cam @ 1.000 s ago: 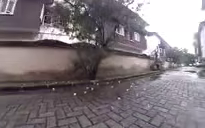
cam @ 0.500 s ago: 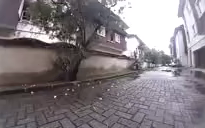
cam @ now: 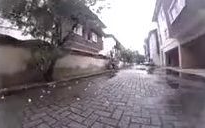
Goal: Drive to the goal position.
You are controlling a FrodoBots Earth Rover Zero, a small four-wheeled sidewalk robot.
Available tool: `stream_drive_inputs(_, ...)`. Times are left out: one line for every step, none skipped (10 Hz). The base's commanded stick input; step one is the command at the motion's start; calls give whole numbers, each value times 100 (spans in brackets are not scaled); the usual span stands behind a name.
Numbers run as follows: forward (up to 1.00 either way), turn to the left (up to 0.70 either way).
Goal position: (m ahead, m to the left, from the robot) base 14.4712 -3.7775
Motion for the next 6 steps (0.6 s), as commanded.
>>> stream_drive_inputs(0,-70)
stream_drive_inputs(0,-70)
stream_drive_inputs(0,-70)
stream_drive_inputs(0,-70)
stream_drive_inputs(0,0)
stream_drive_inputs(0,0)
